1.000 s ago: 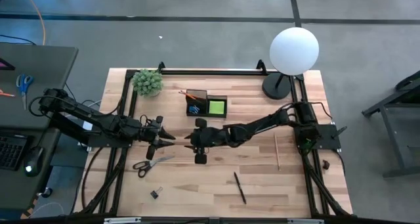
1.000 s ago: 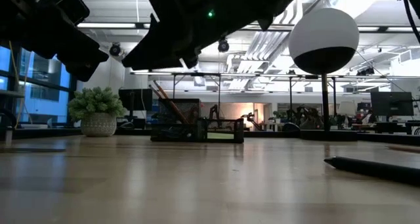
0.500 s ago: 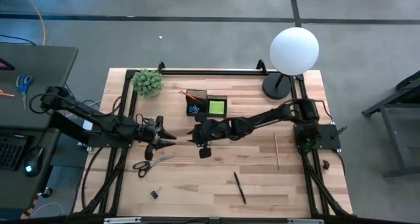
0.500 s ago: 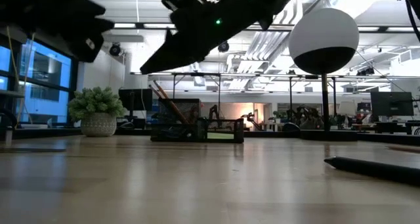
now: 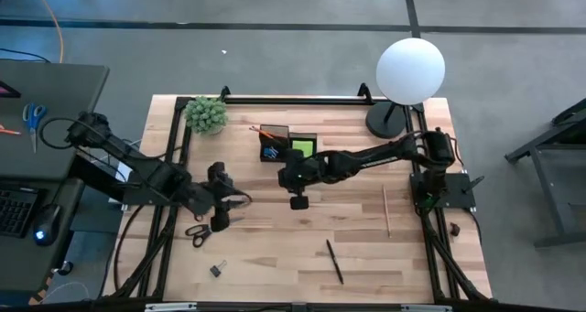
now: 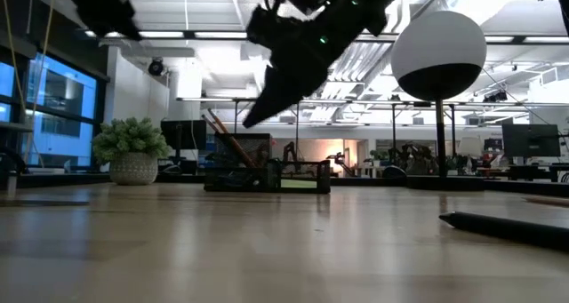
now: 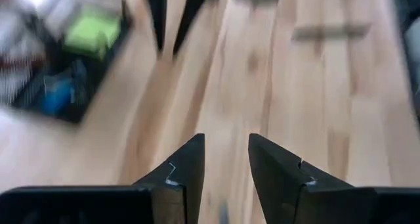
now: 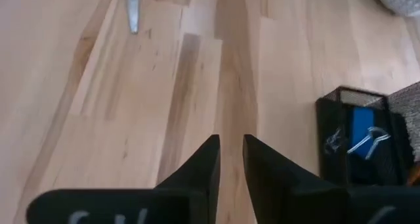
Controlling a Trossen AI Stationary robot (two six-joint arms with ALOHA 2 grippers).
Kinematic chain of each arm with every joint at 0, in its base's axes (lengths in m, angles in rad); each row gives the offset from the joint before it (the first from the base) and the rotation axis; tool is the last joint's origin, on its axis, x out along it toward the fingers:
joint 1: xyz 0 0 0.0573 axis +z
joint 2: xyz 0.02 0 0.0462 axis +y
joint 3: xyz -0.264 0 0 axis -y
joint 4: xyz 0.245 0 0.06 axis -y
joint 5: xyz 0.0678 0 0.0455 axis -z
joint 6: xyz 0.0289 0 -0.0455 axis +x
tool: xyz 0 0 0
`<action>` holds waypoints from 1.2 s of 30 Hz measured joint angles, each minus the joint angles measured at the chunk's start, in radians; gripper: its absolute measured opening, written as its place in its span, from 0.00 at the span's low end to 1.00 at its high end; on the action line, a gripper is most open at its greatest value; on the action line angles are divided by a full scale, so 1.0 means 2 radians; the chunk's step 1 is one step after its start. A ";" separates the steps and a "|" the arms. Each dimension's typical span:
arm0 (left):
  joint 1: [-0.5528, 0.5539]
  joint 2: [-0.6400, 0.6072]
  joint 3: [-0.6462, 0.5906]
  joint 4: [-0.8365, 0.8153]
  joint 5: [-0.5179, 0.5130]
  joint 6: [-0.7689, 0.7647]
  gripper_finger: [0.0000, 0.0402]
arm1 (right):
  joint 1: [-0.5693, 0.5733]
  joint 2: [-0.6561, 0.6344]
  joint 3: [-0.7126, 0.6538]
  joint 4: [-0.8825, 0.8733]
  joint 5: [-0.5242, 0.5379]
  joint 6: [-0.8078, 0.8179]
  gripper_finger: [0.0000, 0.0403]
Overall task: Pick and place office supplies into organizer
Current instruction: Put the clip binder into the organizer bin
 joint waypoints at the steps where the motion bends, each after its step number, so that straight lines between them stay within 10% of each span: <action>1: -0.003 0.014 0.019 -0.038 0.009 -0.022 0.26 | 0.002 -0.005 -0.014 0.010 0.001 0.003 0.13; 6: -0.027 0.074 0.086 -0.157 0.089 -0.125 0.26 | 0.006 -0.054 -0.118 0.143 0.016 0.029 0.10; 19: -0.116 0.177 0.103 -0.144 0.236 -0.305 0.26 | 0.044 -0.222 -0.414 0.522 0.080 0.083 0.09; 36: -0.122 0.268 0.102 -0.083 0.307 -0.481 0.73 | 0.035 -0.229 -0.402 0.570 0.102 -0.004 0.11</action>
